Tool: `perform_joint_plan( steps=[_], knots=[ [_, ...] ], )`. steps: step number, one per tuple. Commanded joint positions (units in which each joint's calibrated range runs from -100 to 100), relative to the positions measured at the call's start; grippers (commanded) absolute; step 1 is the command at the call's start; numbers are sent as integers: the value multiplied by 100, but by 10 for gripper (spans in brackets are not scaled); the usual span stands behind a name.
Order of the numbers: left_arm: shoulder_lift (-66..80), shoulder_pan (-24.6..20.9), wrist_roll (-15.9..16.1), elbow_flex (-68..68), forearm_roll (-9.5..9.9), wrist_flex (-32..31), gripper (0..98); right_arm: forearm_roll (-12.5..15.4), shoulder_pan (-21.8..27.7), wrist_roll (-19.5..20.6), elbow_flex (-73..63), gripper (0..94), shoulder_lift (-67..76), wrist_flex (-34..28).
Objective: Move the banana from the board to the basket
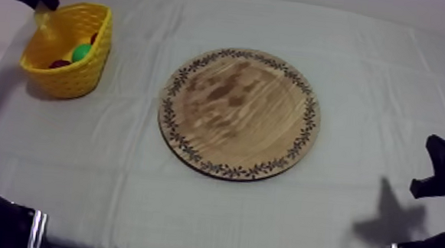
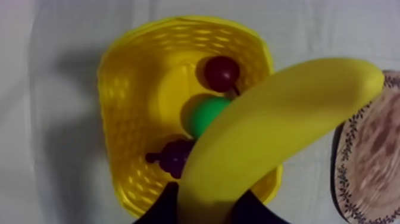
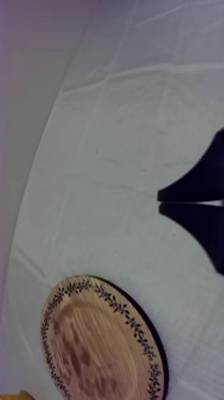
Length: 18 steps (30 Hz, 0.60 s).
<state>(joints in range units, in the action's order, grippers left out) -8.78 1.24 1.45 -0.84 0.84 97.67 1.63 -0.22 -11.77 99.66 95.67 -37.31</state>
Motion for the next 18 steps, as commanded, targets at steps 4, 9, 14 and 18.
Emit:
perform_joint_plan(
  steps=[4,9,14,18],
  knots=[
    [-109,-97,-87,-56,-54,35,151,0,-1,1,1,3,0,-3],
    [-361,-134,-158,-70,-119,29,150,0,-1,0,1,3,0,-3],
    [-805,-131,-136,39,-130,-213,152,0,-1,1,1,3,0,-3],
    [-1277,-135,-105,-9,-183,-394,151,0,-1,0,1,3,0,-3]
  ],
)
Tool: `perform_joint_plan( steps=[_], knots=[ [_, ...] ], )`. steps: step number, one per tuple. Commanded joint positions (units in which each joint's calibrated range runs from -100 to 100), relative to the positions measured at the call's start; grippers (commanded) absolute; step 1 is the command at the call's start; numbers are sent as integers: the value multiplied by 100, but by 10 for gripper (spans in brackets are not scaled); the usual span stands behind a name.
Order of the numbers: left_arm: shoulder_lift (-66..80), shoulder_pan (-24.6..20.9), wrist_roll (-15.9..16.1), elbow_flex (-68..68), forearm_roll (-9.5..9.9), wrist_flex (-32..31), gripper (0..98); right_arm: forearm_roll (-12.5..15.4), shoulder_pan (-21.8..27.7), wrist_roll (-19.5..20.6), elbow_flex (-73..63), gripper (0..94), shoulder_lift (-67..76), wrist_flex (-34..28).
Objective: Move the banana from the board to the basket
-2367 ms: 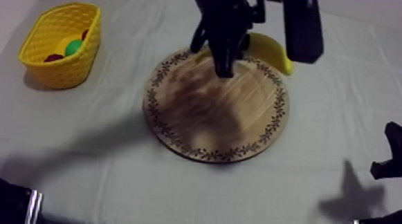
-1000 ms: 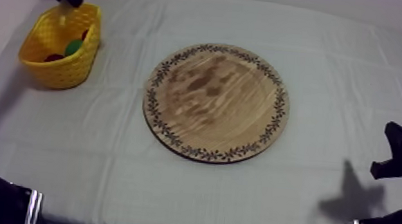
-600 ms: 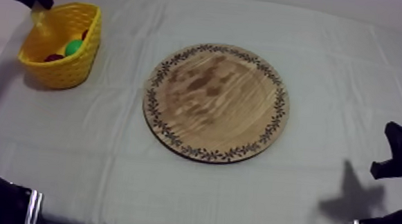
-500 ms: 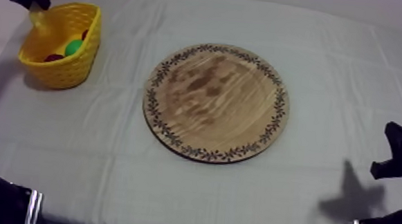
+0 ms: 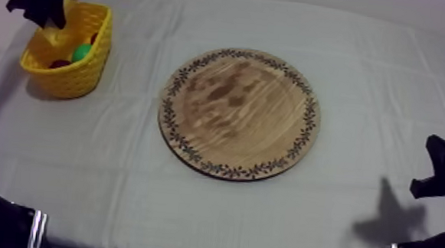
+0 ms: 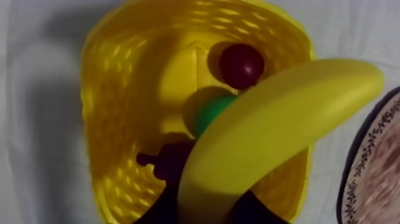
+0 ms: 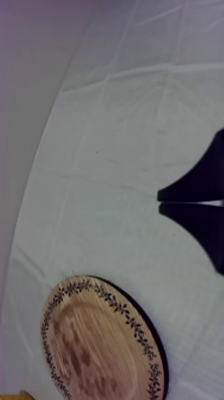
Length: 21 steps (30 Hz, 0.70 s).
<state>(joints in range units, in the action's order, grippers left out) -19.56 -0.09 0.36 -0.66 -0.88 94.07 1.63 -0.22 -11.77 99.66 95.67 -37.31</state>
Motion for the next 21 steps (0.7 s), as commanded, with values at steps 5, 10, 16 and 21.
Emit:
perform_joint_plan(
  steps=[5,10,16,21],
  knots=[
    [-742,-42,19,-217,-102,-171,198,0,-1,-1,1,3,0,-3],
    [-979,-116,20,-314,-259,-187,416,0,-1,0,1,3,0,-3],
    [-976,-196,45,-309,-365,-70,685,0,-1,1,1,3,0,-3],
    [-807,-246,-25,-169,-335,22,804,0,-1,2,1,3,0,-3]
  ],
)
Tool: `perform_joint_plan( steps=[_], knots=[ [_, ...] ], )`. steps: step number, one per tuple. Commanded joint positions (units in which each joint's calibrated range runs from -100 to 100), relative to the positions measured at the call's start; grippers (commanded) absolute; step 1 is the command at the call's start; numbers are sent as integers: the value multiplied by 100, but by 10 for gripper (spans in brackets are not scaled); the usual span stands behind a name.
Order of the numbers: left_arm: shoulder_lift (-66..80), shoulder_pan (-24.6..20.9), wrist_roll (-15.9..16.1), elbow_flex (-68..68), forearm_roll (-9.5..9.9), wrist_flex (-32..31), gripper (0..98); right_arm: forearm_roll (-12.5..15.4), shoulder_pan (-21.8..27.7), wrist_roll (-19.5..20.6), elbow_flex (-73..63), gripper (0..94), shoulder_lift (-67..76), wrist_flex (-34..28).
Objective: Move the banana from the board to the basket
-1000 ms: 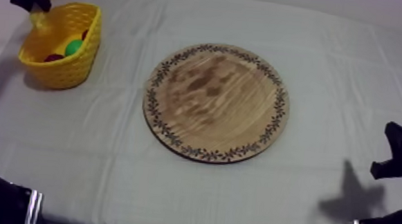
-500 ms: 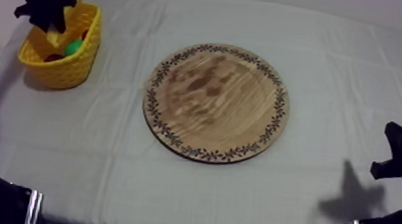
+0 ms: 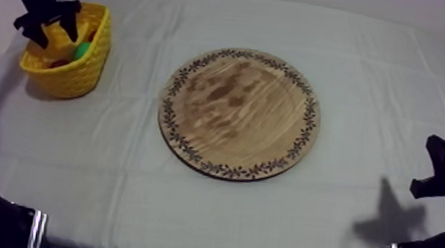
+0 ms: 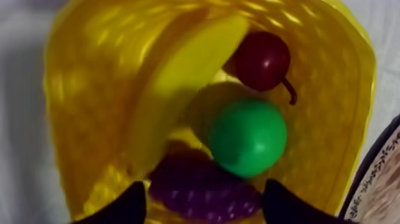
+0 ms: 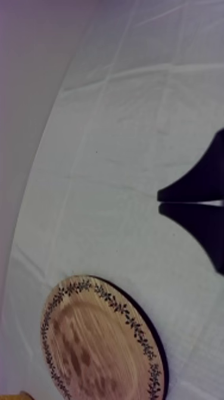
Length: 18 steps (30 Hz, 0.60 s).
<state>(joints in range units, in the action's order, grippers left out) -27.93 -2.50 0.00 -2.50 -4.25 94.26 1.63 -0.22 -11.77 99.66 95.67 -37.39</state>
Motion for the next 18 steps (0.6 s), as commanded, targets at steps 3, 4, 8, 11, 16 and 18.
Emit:
perform_joint_plan(
  steps=[3,4,8,11,16,18],
  knots=[
    [224,-26,-7,118,9,16,823,0,-1,2,1,3,0,5],
    [306,-27,-16,151,13,18,823,0,-1,2,1,3,0,5],
    [776,-2,-68,328,20,-11,784,0,-1,2,1,3,0,5],
    [1280,23,-73,613,-19,-222,722,0,-1,2,1,3,0,5],
    [2317,62,126,1447,-177,-1005,625,0,-1,2,1,3,0,5],
    [2787,102,264,1899,-214,-1448,595,0,-1,2,1,3,0,5]
  ],
)
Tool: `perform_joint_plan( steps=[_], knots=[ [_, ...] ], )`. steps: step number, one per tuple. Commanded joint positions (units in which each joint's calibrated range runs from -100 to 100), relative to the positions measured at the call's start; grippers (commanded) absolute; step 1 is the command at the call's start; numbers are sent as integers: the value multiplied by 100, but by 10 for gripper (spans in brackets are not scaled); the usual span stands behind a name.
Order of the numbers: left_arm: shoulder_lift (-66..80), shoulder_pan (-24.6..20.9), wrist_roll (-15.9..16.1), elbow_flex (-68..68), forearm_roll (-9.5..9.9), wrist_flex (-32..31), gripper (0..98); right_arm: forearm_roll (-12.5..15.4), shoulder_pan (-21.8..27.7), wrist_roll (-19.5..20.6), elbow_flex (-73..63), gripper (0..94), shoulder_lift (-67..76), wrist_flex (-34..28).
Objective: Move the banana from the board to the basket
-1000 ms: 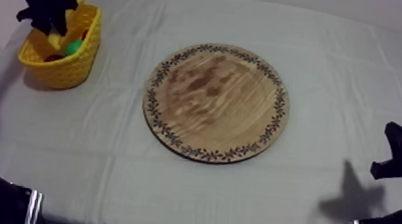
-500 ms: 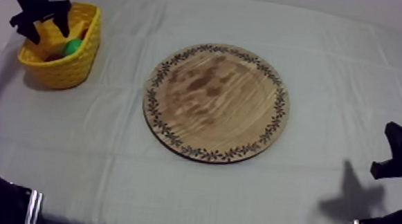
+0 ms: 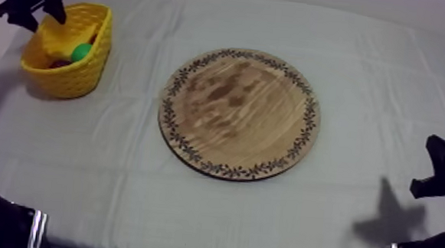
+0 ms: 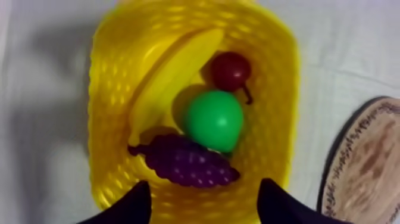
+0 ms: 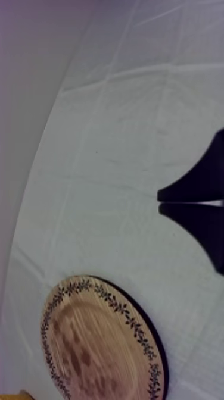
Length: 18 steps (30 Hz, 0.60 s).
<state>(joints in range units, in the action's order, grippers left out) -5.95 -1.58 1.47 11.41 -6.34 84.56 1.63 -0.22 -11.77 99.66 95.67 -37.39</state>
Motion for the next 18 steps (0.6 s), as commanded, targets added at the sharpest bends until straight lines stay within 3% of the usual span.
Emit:
perform_joint_plan(
  steps=[1,9,18],
  knots=[
    [829,34,189,760,-17,-716,584,0,-1,2,1,3,0,5],
    [2797,107,713,3021,-50,-2613,497,0,-1,-2,1,3,0,5],
    [4988,-15,697,5352,-17,-4127,346,0,-1,-3,1,3,0,5]
  ],
)
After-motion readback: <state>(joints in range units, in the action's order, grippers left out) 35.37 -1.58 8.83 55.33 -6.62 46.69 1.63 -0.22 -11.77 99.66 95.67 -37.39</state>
